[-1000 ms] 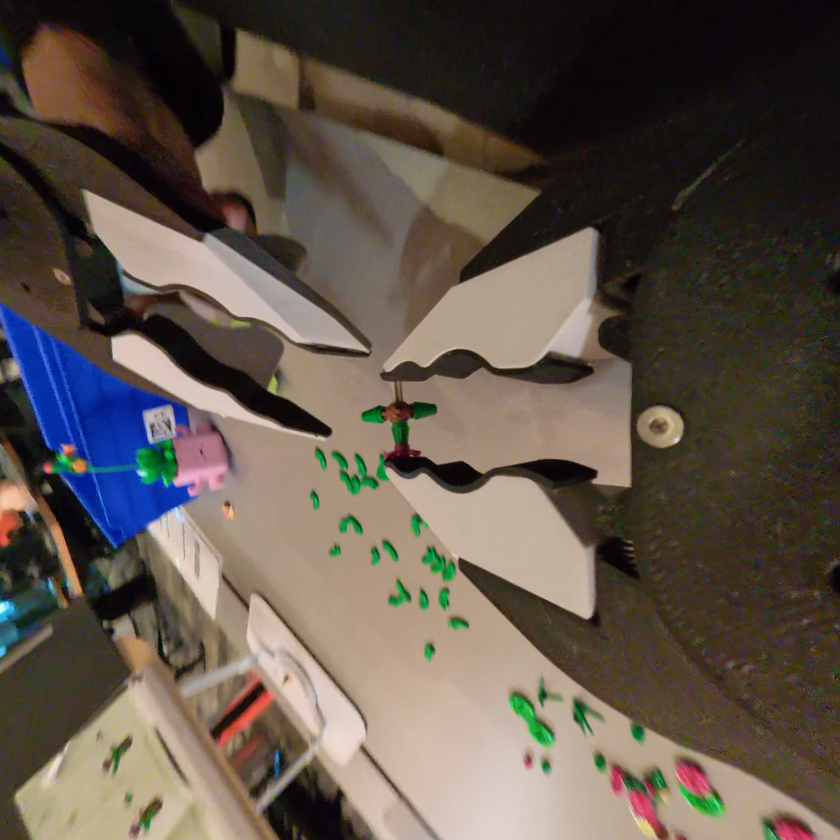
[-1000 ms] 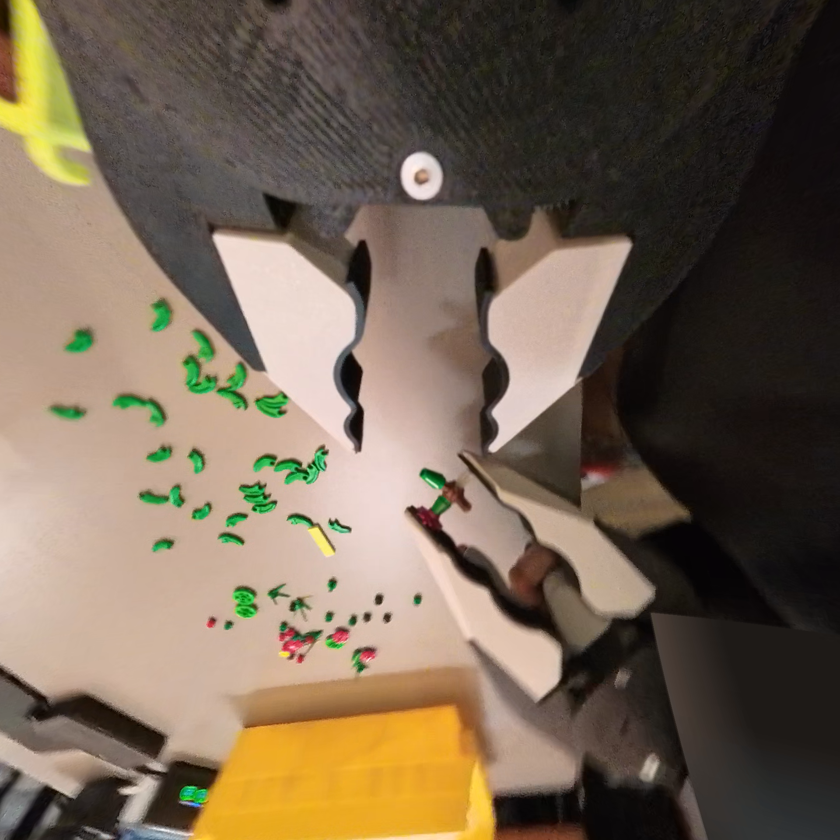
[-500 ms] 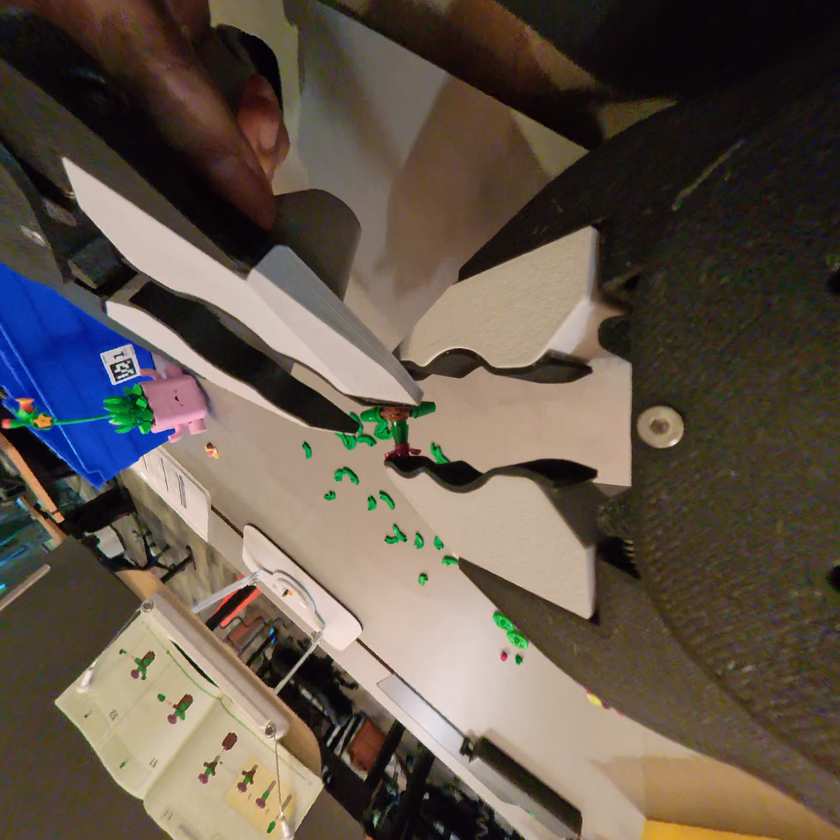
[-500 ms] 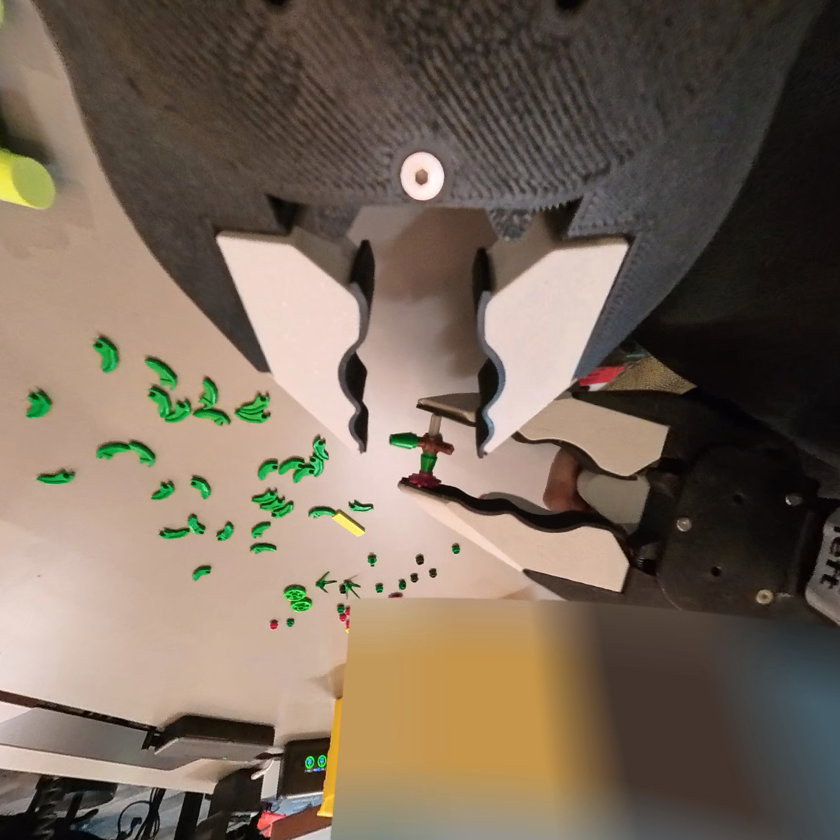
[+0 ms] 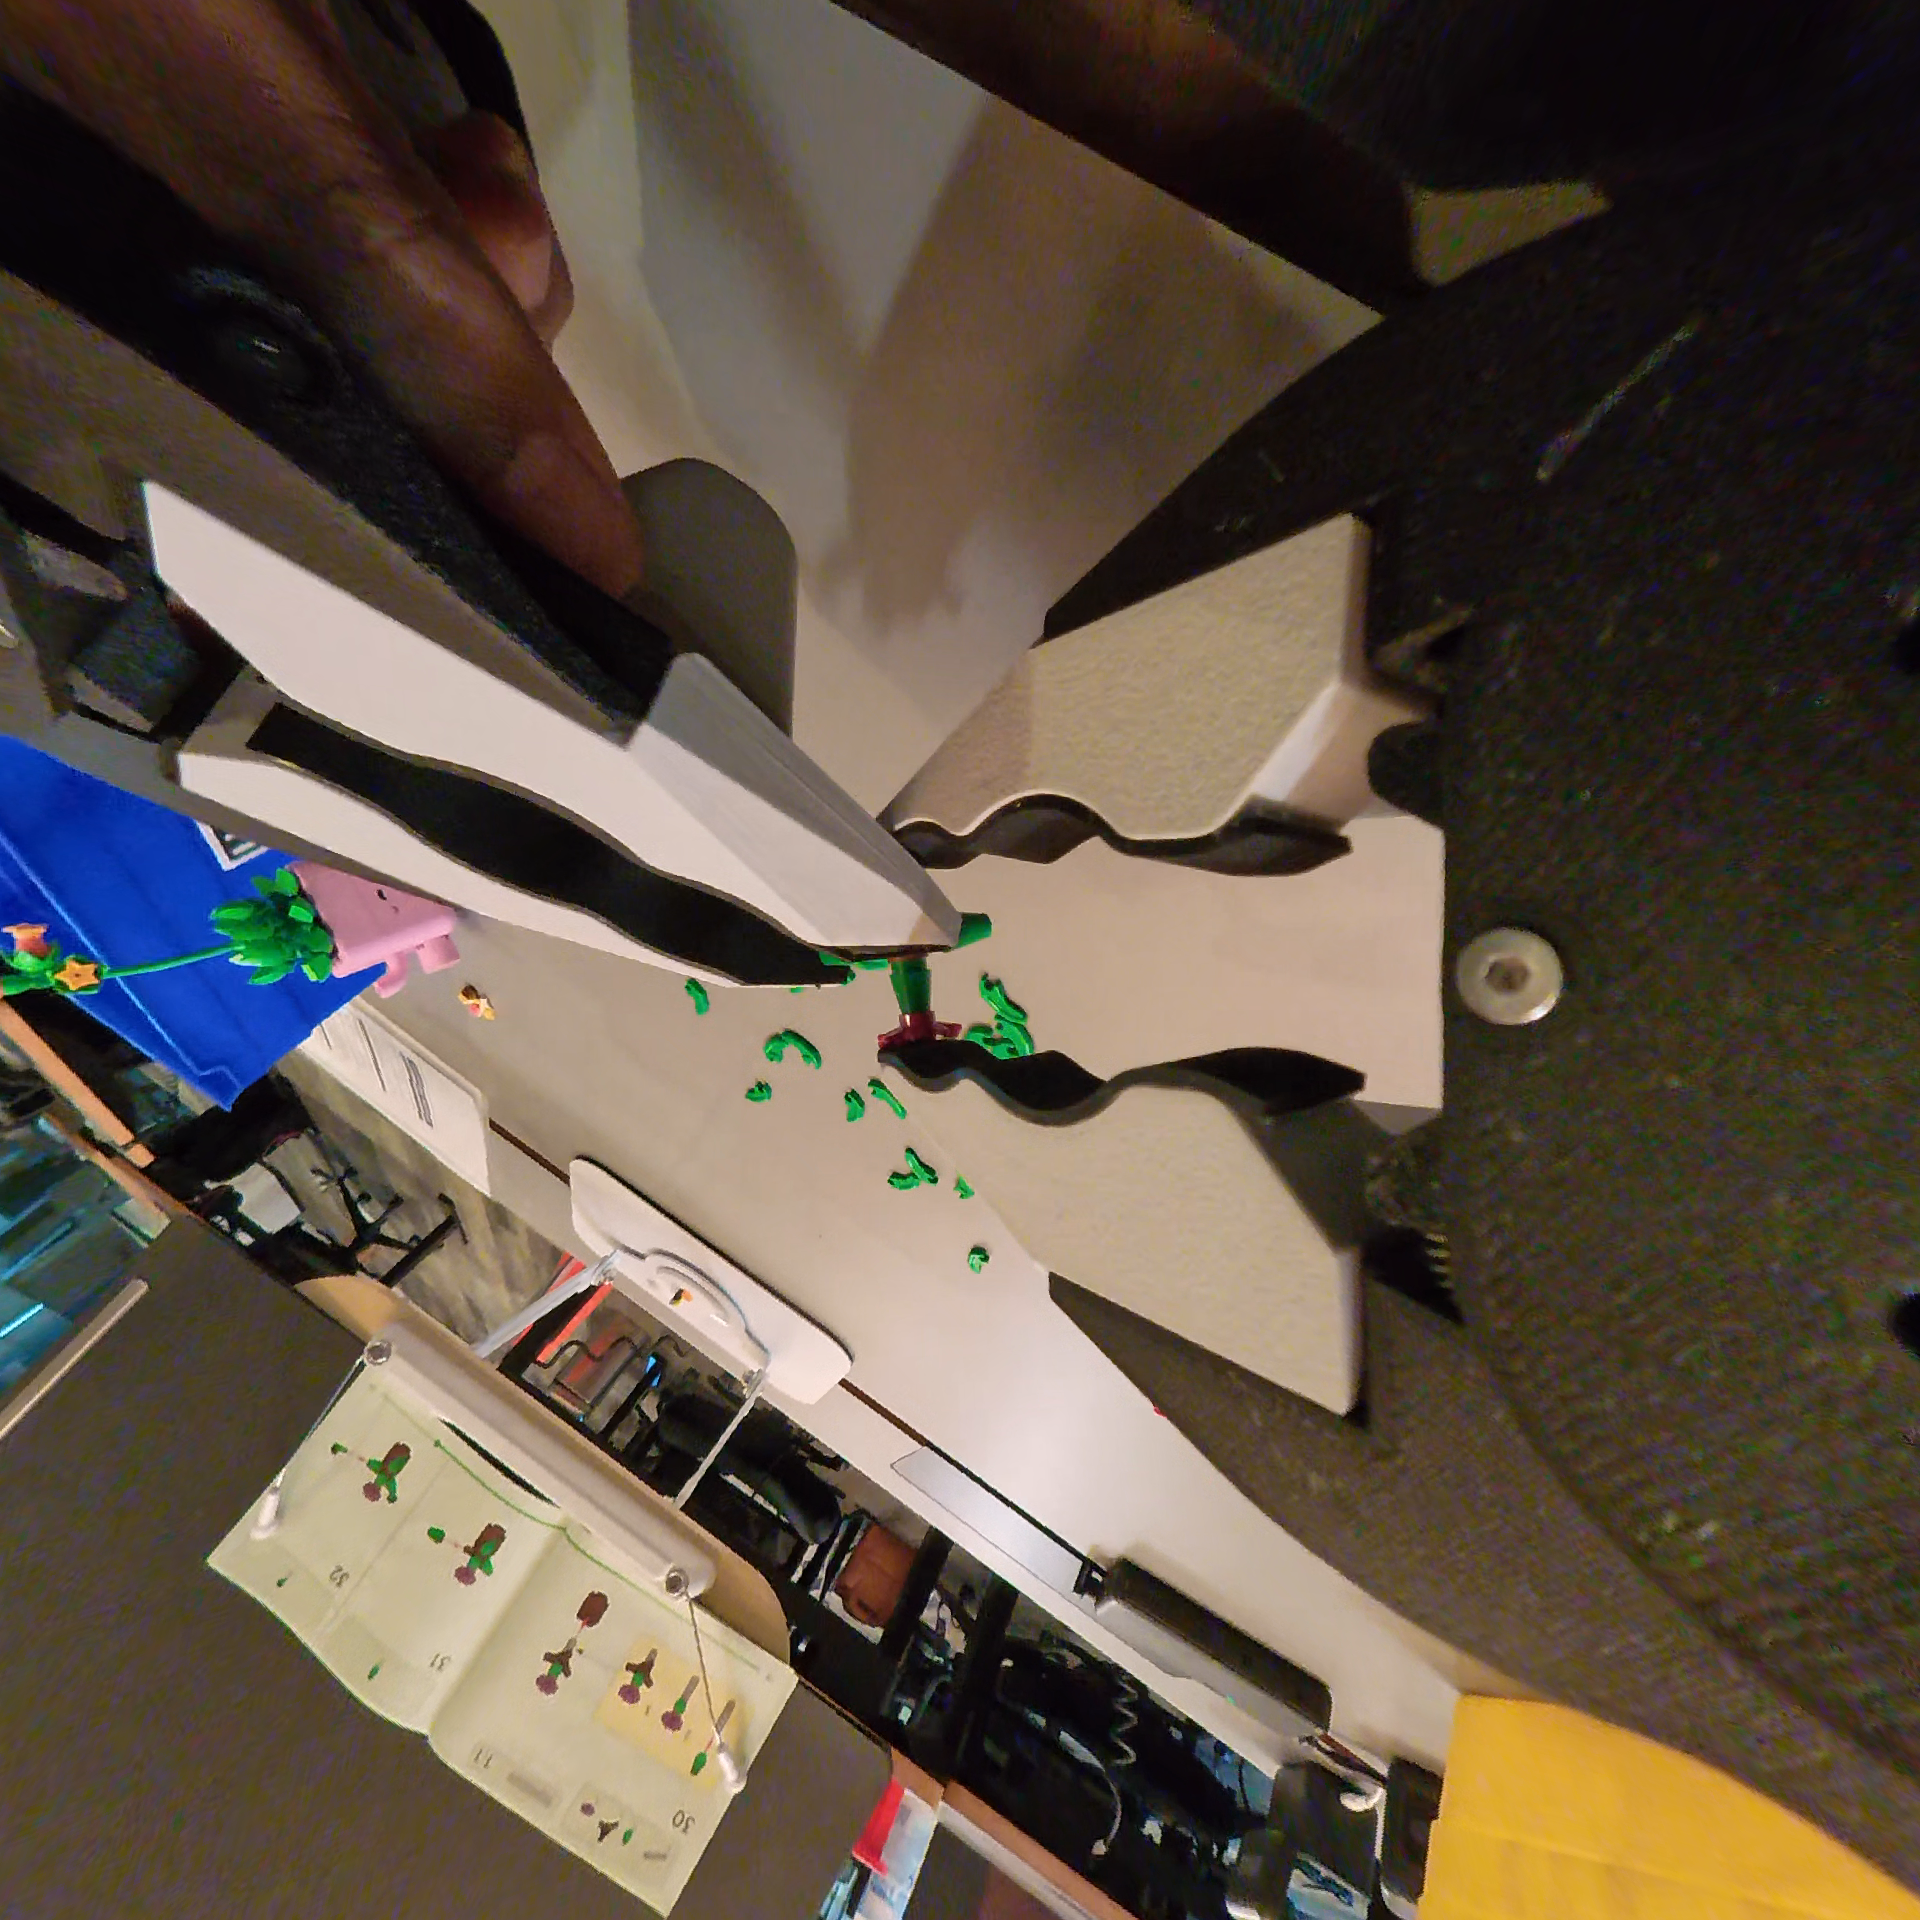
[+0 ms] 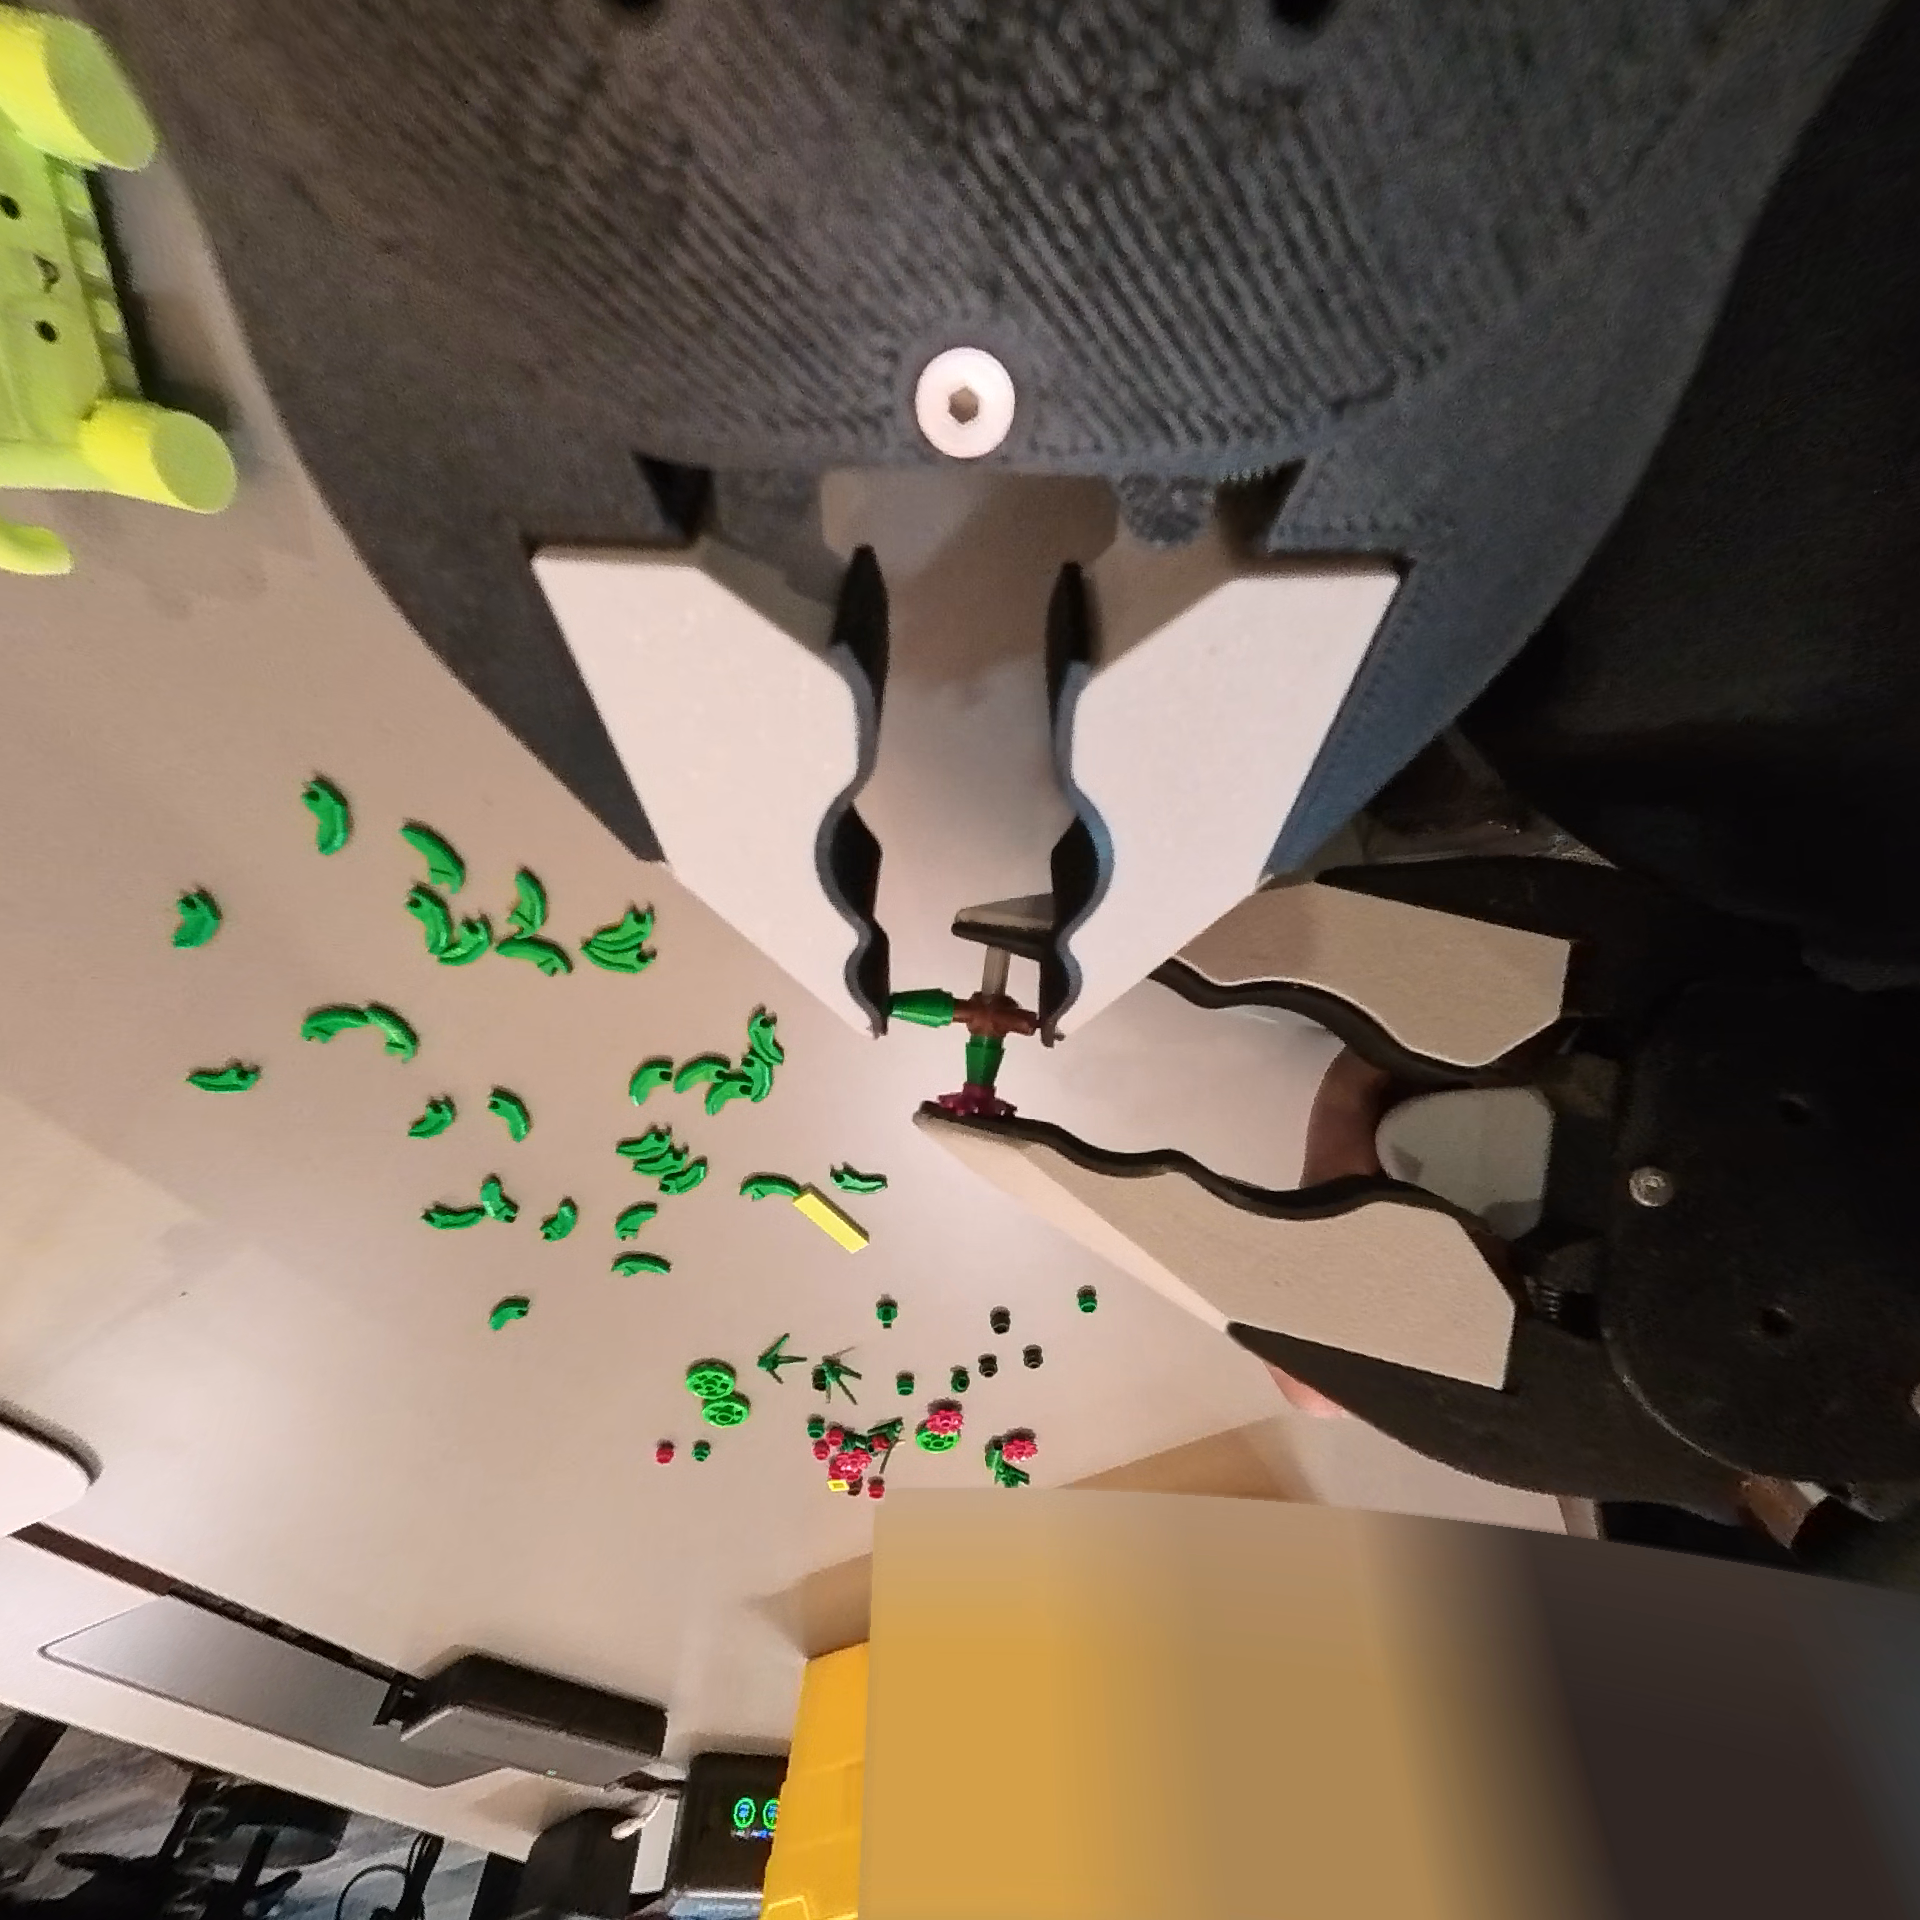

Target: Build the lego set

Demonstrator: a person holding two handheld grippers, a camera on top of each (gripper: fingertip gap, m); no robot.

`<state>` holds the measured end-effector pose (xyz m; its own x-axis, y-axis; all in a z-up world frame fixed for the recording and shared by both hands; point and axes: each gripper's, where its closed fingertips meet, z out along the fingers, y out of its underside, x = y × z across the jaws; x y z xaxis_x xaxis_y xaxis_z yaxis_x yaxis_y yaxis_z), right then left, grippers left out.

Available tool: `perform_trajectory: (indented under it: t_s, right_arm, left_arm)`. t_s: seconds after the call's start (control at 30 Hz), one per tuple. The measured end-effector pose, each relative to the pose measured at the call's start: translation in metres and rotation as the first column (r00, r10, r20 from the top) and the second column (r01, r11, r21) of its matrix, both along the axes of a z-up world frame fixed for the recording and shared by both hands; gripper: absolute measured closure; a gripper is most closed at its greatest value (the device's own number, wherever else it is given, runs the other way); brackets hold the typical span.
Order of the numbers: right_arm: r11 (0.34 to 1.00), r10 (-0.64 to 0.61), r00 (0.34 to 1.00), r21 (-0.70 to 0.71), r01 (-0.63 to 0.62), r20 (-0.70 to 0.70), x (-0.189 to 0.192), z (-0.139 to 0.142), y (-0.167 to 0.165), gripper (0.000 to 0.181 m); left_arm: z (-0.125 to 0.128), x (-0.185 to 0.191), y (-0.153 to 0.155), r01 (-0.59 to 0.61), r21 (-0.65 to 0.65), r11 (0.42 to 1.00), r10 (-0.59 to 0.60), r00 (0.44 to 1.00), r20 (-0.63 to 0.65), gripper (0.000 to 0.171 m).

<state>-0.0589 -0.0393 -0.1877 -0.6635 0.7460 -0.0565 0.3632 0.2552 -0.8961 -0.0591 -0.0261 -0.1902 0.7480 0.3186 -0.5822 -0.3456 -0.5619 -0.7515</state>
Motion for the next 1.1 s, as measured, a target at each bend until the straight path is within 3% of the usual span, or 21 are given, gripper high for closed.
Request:
perform_trajectory:
  t_s: [1.1]
  right_arm:
    - [0.997,0.044,0.999,0.058,-0.043,-0.009,0.0055,-0.0011,-0.0005,0.159]
  left_arm:
    - [0.0010,0.0040,0.0024,0.020,0.022,1.000,-0.020,1.000,-0.007,0.141]
